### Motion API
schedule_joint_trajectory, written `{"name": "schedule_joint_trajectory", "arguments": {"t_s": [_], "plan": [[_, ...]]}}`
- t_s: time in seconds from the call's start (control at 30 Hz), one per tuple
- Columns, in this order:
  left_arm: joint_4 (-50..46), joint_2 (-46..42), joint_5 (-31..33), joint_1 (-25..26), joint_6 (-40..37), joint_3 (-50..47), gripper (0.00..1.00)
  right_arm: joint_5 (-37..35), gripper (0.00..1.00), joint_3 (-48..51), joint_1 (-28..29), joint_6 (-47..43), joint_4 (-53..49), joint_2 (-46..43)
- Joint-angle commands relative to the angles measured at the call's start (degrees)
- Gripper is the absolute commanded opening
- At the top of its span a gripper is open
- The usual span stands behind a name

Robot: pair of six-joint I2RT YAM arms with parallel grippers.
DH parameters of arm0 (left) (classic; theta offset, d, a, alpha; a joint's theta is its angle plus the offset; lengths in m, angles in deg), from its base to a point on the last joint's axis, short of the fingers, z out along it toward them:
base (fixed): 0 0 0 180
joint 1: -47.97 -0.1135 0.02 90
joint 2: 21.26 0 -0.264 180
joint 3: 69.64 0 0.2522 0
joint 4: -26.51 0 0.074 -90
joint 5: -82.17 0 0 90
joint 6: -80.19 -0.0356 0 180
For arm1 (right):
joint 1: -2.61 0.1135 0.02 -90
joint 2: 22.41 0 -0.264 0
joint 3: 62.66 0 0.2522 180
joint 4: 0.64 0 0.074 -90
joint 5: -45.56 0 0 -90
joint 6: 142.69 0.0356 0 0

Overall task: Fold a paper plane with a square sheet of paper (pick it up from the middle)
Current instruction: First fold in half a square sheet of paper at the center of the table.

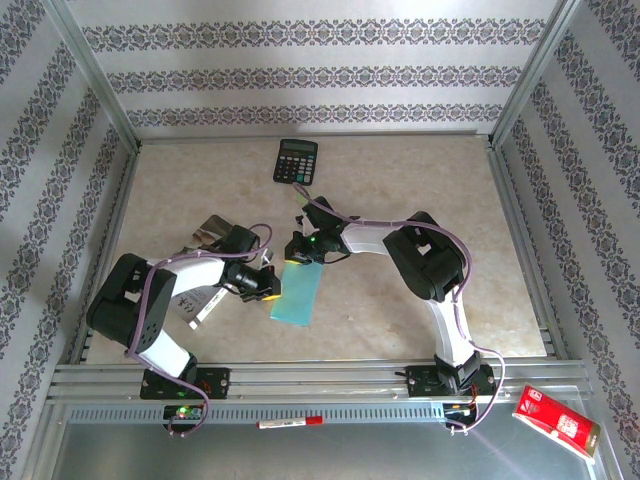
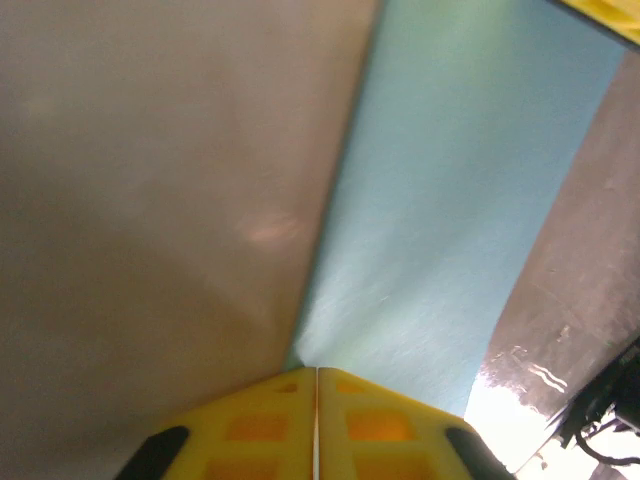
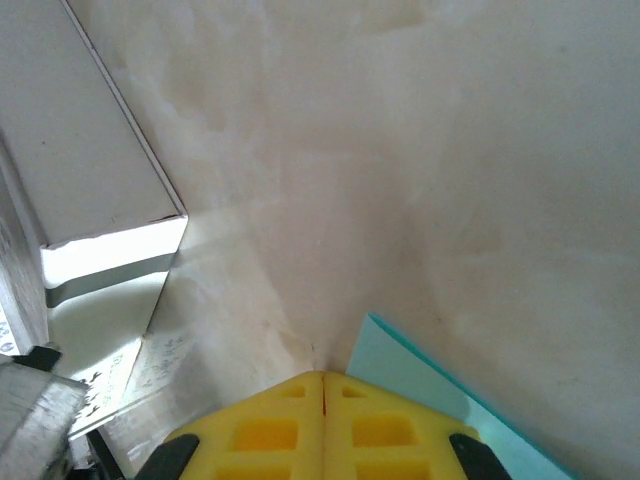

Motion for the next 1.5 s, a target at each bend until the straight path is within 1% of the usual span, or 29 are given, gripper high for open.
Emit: {"name": "schedule_joint_trajectory", "arguments": {"t_s": [0.0,0.03,0.1,0.2,0.23,0.37,0.43,0.53,0.67,0.9,1.07,1.23,1.47], "plan": [[-6.88,-4.48,3.13,0.28,2.08,2.17,0.18,-2.94,0.0,1.74,-0.92,-2.79,-2.06,2.42],[-5.67,-5.42,2.33,0.12,2.96,2.89,0.22,-3.11,0.0,1.87,-0.93,-2.95,-2.06,2.51],[-2.86,-5.9,0.14,-0.14,4.35,4.15,0.26,-3.16,0.0,2.04,-1.01,-3.23,-2.1,2.68],[1.16,-3.4,-2.19,-0.73,5.78,5.43,0.27,-3.42,0.0,2.23,-1.06,-3.43,-2.09,2.72],[2.47,-1.96,-2.42,-0.82,6.26,5.84,0.26,-3.54,0.0,2.4,-1.11,-3.52,-2.03,2.69],[5.84,3.26,-3.06,-0.93,6.11,7.68,0.1,-3.39,0.0,2.49,-1.09,-3.65,-2.11,2.74],[6.88,5.0,-3.17,-1.23,5.85,8.7,0.05,-3.5,0.0,2.58,-1.08,-3.74,-2.09,2.7],[7.69,7.09,-3.6,-1.62,5.47,9.57,0.0,-3.63,0.0,2.84,-1.2,-3.87,-2.27,2.34],[7.36,8.86,-3.06,-2.08,4.42,8.96,0.0,-3.72,0.0,3.11,-1.26,-4.0,-2.35,2.2],[8.49,10.27,-3.87,-2.1,4.53,3.92,0.0,-4.34,0.0,3.29,-1.27,-4.47,-2.72,2.41],[9.02,7.26,-5.1,-2.18,5.52,-1.5,0.0,-5.13,0.0,3.13,-1.35,-4.84,-3.51,2.35],[8.19,4.24,-5.04,-2.17,5.56,-6.51,0.0,-5.58,0.0,3.03,-1.43,-5.01,-3.99,2.23],[8.75,1.94,-5.3,-2.13,6.13,-10.83,0.0,-6.22,0.0,2.58,-1.1,-5.31,-4.76,2.41]]}}
